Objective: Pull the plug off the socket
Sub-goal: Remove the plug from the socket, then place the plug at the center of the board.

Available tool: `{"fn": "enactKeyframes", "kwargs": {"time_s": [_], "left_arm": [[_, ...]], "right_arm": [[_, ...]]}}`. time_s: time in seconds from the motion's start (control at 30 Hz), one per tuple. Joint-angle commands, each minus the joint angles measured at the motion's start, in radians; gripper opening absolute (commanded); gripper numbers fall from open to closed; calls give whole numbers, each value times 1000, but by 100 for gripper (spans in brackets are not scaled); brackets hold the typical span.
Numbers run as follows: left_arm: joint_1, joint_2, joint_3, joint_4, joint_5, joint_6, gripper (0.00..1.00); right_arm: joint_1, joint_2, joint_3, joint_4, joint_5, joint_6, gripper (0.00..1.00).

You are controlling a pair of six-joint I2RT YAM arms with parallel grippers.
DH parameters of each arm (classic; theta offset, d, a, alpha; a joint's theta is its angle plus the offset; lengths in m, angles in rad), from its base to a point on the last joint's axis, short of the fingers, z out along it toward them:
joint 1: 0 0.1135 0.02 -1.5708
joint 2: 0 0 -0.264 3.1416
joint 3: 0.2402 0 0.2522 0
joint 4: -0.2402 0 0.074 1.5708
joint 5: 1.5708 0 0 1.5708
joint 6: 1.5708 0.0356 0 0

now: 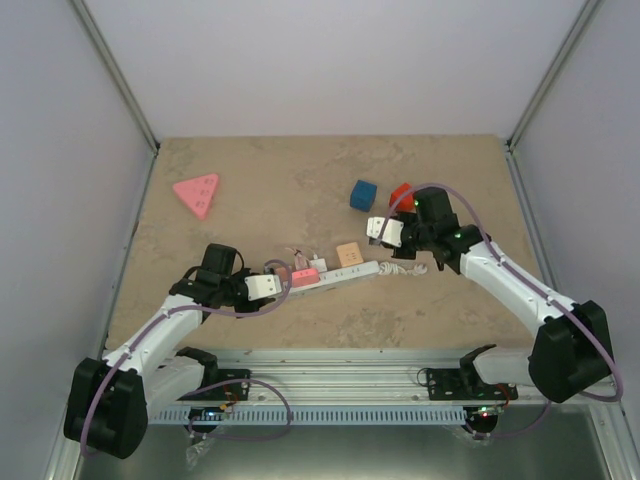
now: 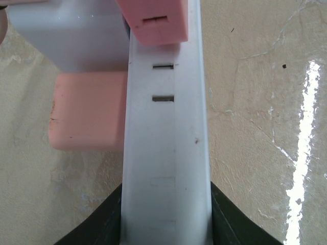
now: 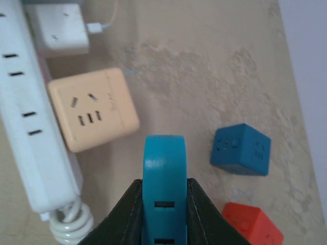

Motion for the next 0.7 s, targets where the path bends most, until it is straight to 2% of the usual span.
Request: {"fn": "enactKeyframes", "kwargs": {"time_s": [0.0,0.33,0.67], "left_arm": [[10,-29,4,32,7,-4,0],[11,-35,4,30,8,-4,0],[11,-45,2,28,11,-5,0]], "right_arm": [[-34,7,-15,106,70,59,0],[-115,56,-25,178,178,105,1],[-236,62,-43,222,181,110,1]]}}
